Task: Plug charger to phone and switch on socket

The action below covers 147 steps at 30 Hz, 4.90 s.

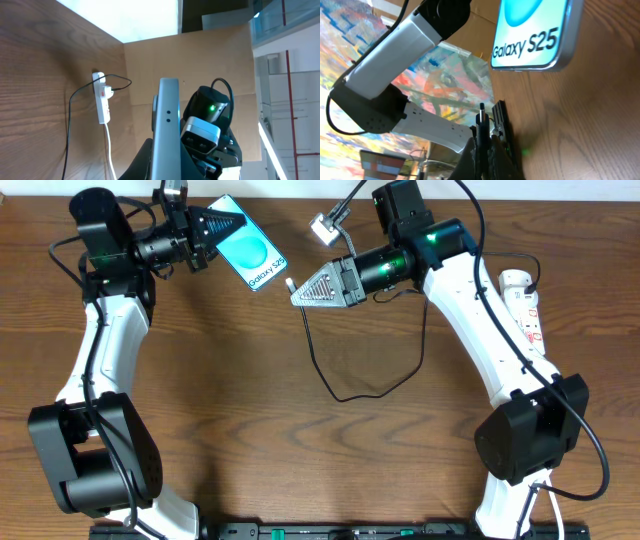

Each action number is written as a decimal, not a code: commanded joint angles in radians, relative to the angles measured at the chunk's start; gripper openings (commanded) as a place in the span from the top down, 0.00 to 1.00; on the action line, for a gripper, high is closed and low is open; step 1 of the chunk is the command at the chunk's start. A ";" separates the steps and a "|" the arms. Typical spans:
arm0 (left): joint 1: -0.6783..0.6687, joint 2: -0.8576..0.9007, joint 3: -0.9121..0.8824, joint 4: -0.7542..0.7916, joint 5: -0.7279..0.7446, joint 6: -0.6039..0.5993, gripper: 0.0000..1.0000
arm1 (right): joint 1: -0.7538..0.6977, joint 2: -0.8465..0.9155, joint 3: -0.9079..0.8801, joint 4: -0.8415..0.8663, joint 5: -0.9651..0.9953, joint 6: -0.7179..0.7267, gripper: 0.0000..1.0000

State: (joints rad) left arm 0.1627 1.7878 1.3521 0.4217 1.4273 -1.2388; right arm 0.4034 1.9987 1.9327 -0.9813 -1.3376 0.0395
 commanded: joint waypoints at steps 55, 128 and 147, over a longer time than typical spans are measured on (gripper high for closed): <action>0.010 -0.010 0.010 0.044 0.144 0.090 0.93 | 0.070 0.065 0.000 0.028 -0.069 0.042 0.99; -0.003 -0.010 0.010 0.044 0.144 0.090 0.93 | 0.053 0.065 0.000 0.058 -0.053 0.043 0.99; -0.018 -0.010 0.010 0.044 0.144 0.094 0.93 | 0.055 0.065 0.000 0.060 -0.053 0.051 0.99</action>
State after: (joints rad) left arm 0.1604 1.7878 1.3521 0.4553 1.5391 -1.1652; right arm 0.4660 2.0674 1.9324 -0.9264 -1.3727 0.0765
